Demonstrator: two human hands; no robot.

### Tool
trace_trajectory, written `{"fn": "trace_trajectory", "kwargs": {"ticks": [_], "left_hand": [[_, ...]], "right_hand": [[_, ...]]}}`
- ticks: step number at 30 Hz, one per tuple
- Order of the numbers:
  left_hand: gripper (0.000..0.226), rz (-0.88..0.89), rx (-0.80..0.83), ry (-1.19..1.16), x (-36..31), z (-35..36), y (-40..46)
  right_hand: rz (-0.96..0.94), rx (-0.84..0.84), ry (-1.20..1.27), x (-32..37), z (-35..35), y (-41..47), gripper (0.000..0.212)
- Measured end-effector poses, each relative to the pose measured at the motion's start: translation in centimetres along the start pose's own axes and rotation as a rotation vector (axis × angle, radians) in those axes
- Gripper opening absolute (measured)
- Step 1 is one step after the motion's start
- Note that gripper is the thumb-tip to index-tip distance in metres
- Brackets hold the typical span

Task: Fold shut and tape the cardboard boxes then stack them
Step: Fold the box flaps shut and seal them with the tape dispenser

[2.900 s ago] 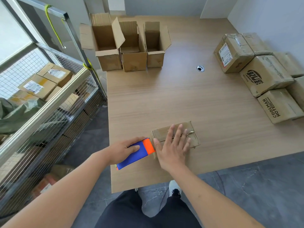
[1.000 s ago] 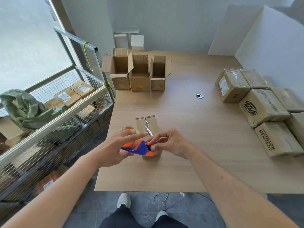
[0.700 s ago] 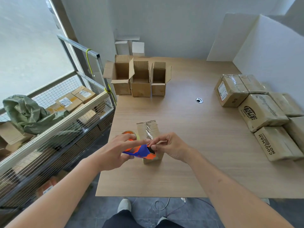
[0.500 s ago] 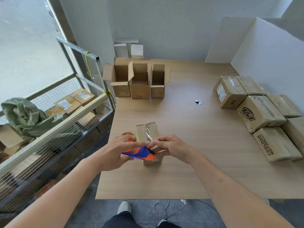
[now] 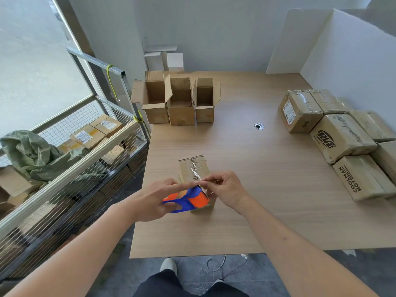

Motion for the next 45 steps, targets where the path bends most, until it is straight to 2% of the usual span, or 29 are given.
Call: {"fn": "trace_trajectory", "kwargs": {"ticks": [4,11,16,19,25,31,35,40,41,44,45], "left_hand": [[0.074,-0.019,0.037,-0.050,-0.2,0.4,-0.1],[0.062,-0.102,0.090,-0.186,0.6,1.6,-0.9],[0.053,-0.242,0.139,-0.215,4.0,0.8,-3.1],[0.050,-0.296,0.162,-0.203,5.5,1.0,-3.4],[0.050,-0.373,0.171,-0.174,6.7,3.1,-2.0],[0.050,-0.414,0.154,-0.165,7.5,4.9,-1.3],[0.050,-0.430,0.134,-0.121,7.5,5.4,-0.8],[0.052,-0.422,0.122,-0.079,7.0,6.0,0.0],[0.052,-0.419,0.118,-0.075,6.9,6.1,0.2],[0.054,-0.415,0.096,-0.068,6.8,6.4,0.5],[0.055,-0.414,0.089,-0.067,6.9,6.5,0.5]], "right_hand": [[0.034,-0.070,-0.038,-0.9,-0.2,-0.3,0.005],[0.104,-0.091,-0.088,-2.6,-0.2,-0.9,0.003],[0.203,-0.266,-0.112,-4.4,-3.5,-1.3,0.005],[0.230,-0.302,-0.140,-5.6,-4.9,-1.1,0.005],[0.277,-0.261,-0.225,-7.9,-4.3,-0.1,0.017],[0.308,-0.255,-0.195,-9.4,-3.9,0.4,0.020],[0.348,-0.243,-0.129,-10.2,-3.7,0.7,0.011],[0.380,-0.116,-0.122,-11.1,-3.5,0.9,0.007],[0.399,-0.090,-0.114,-11.3,-3.3,0.9,0.012],[0.502,-0.018,-0.111,-12.1,-2.3,0.7,0.044],[0.491,-0.025,-0.130,-12.2,-1.9,0.6,0.047]]}}
Point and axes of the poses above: each hand's wrist, its own y-axis towards the middle knuckle, its own z-axis out of the palm, x = y × z, the point moved 2 cm from there along y, towards the middle knuckle, and after that the axes turned 5 degrees about -z, right-handed, at the moved point
